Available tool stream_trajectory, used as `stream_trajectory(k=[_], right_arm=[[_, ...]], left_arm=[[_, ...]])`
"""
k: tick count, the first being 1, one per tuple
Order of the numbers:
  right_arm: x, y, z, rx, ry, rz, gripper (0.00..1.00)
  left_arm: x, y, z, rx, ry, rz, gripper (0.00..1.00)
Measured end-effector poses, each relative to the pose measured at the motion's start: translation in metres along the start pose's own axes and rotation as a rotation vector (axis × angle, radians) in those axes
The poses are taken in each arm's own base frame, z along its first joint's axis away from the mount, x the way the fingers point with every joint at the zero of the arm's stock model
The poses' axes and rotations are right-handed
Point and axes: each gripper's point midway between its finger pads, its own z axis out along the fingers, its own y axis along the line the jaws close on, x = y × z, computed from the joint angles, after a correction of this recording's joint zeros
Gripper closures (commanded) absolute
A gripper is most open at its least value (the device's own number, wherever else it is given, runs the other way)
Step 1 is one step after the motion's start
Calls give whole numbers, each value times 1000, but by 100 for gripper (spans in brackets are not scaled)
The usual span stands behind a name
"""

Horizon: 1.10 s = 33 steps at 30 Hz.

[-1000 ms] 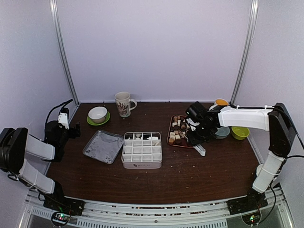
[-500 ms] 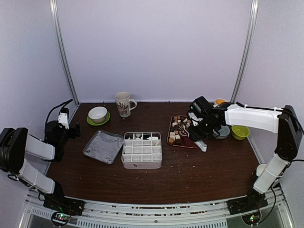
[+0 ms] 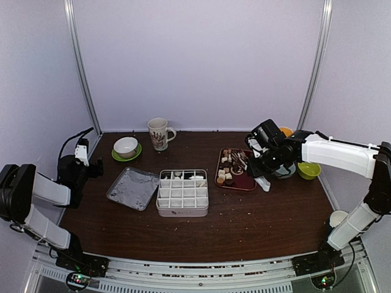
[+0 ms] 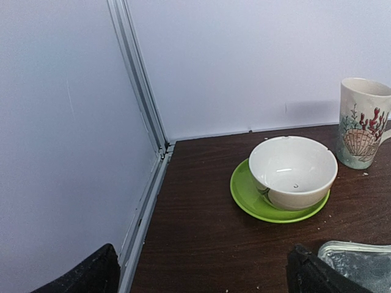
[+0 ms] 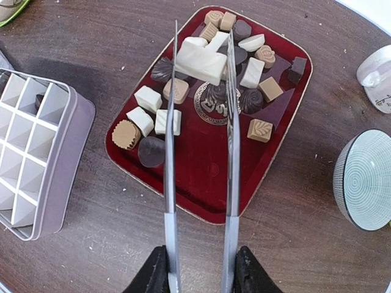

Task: Pack the chocolate
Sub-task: Pick up the fake chocolate from the plate, then place the fake chocolate in the empty pocket of the box.

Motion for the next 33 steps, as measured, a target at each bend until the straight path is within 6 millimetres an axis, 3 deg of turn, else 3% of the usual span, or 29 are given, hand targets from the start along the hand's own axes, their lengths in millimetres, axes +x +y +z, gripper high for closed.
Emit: stream_trajectory(k=[11, 20, 28, 33], right_arm=[[-11, -1, -29, -23, -76, 9, 75], [-10, 11, -47, -120, -106, -15, 75], [-7, 18, -48, -163, -97, -34, 76], [1, 11, -33, -108, -48, -36, 78]], left_arm=[[0, 0, 0, 0, 0, 0, 2], [0, 0, 0, 0, 0, 0, 2], [0, 0, 0, 0, 0, 0, 2], [0, 0, 0, 0, 0, 0, 2]])
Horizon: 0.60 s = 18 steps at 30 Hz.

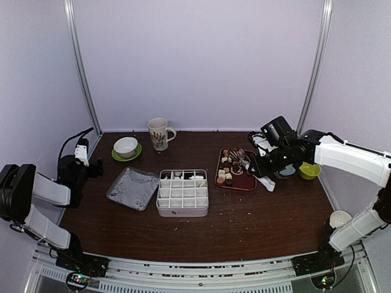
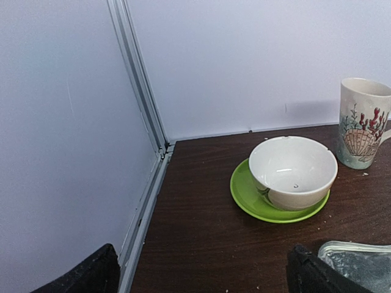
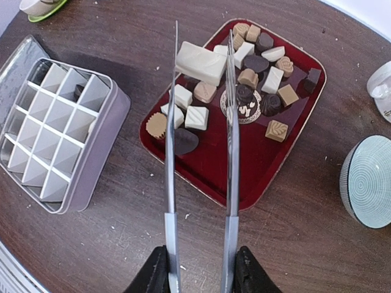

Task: Pack the chocolate
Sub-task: Place the fake chocolate in the empty pocket of the box.

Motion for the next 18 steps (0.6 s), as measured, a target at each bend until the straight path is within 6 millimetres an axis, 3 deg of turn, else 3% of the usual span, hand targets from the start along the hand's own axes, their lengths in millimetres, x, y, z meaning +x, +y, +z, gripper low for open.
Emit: stream_trajectory(k=[4, 8, 13, 18], right_arm=[[9, 1, 12, 1, 48, -4, 77], [9, 13, 12, -72, 51, -11, 77], [7, 42, 9, -204, 42, -54, 77], [13, 84, 12, -314, 70, -136, 77]], left_arm=[[0, 0, 0, 0, 0, 0, 2], [0, 0, 0, 0, 0, 0, 2], [0, 0, 0, 0, 0, 0, 2], [0, 0, 0, 0, 0, 0, 2]])
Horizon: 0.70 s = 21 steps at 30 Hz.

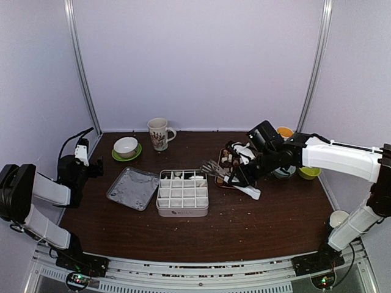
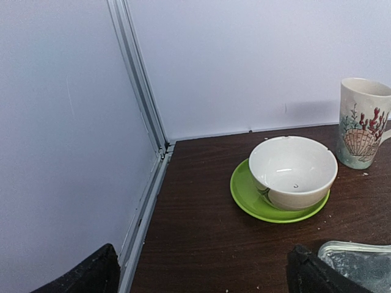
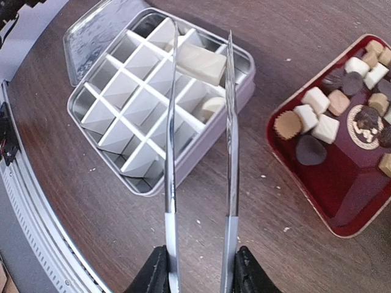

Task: Pack the chocolate
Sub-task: Place the fake chocolate in the empty pocket of the box.

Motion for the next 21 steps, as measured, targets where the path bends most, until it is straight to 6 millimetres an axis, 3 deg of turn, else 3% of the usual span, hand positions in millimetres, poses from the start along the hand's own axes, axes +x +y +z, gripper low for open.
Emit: stream_trajectory(k=[6, 14, 21], right_arm=[[4, 30, 31, -60, 56, -61, 77], [9, 37, 52, -63, 93, -78, 76], [1, 40, 53, -56, 75, -86, 73]], left_arm=[[0, 0, 0, 0, 0, 0, 2], [0, 0, 0, 0, 0, 0, 2], [0, 0, 0, 0, 0, 0, 2]])
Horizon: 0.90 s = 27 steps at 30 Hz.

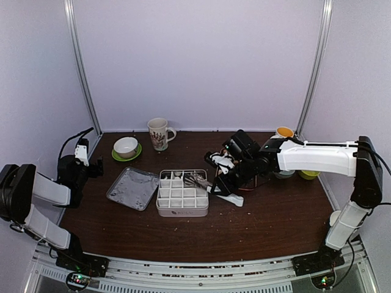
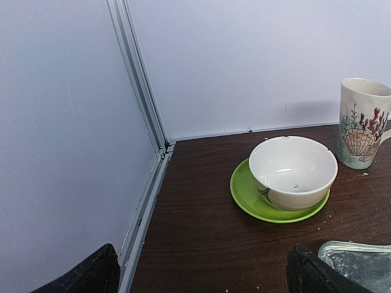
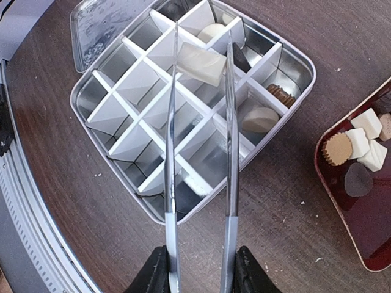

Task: Pack the chocolate
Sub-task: Place the fake chocolate in the empty pocket of the box.

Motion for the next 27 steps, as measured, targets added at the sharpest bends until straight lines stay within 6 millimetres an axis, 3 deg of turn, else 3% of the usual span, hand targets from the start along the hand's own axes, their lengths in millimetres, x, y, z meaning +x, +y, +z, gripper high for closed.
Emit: stream_trajectory(k=[27], right_arm=[[-4, -7, 0, 44, -15, -2, 62]], left_arm=[[0, 0, 0, 0, 0, 0, 2]])
